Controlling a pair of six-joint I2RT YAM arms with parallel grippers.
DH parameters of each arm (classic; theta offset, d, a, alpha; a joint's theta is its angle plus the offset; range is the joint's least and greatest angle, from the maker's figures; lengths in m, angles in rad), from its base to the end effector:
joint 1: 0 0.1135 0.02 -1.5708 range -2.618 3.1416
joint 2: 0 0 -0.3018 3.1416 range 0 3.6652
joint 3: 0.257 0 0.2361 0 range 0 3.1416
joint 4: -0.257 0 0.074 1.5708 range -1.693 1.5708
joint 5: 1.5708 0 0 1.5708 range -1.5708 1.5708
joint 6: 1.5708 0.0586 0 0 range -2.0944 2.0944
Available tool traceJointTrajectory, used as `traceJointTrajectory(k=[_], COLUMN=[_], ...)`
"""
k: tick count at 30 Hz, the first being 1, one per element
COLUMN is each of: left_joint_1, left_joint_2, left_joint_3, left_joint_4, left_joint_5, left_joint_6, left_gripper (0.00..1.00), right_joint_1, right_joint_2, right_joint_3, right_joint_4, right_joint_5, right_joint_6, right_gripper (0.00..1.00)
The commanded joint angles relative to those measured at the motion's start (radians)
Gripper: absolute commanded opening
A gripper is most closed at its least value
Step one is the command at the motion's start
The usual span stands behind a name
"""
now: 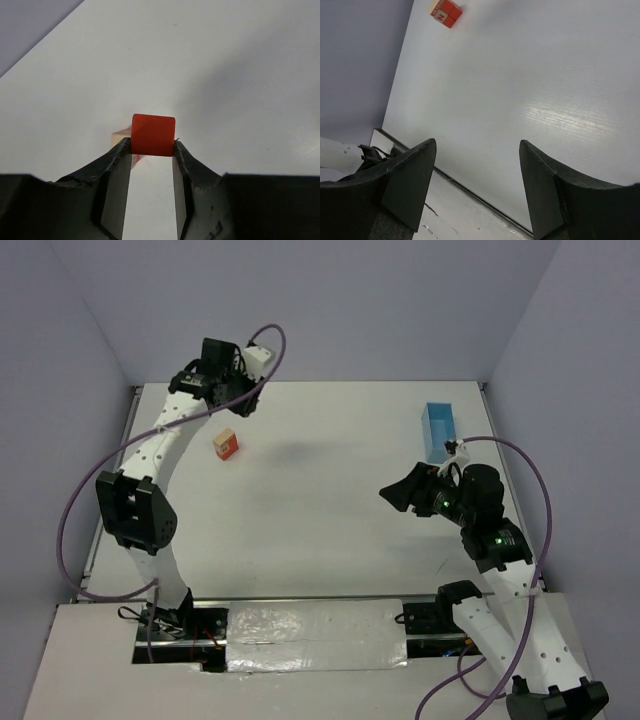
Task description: Build the wood block tower
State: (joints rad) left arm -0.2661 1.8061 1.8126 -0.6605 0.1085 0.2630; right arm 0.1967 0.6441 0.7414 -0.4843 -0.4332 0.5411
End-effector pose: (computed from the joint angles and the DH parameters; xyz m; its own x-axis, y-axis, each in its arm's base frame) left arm 0.4067 -0.1174 0.3880 -0.4772 0.3980 -0.7835 0.4851 0.8627 0.1427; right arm 0.1108 0.0472 0.3286 -0.6050 0.3561 -0.7121 -0.2882 0.7358 0.6128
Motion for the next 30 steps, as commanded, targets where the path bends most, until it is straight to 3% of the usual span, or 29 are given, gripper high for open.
traceJointTrajectory(k=[1, 6, 9, 21, 30], left_joint_1=[0.048, 0.146, 0.183, 0.188, 0.188], left_joint_2=[0.065, 0.130, 0.136, 0.102, 0.205], left_joint_3=[0.140, 0.165, 0.105, -0.010, 0.106], left_joint_4=[-0.171, -0.180, -0.165, -0.116, -0.197], left_joint_5=[-0.054, -0.096, -0.095, 0.008, 0.030], left_joint_6=[0.048, 0.096, 0.120, 0.226, 0.236], left_gripper=[0.00, 0.00, 0.00, 0.00, 0.06], right_joint_1=[0.010, 0.024, 0.041, 0.040, 0.040], right_joint_2=[-0.024, -0.020, -0.011, 0.028, 0.009], right_joint_3=[-0.037, -0.114, -0.146, -0.209, -0.218], right_joint_4=[0.047, 0.067, 0.069, 0.121, 0.118], right_joint_5=[-0.019, -0.030, 0.011, 0.000, 0.010], right_joint_6=[-0.016, -0.035, -0.067, -0.098, -0.099], right_gripper=[0.74, 0.74, 0.74, 0.74, 0.74])
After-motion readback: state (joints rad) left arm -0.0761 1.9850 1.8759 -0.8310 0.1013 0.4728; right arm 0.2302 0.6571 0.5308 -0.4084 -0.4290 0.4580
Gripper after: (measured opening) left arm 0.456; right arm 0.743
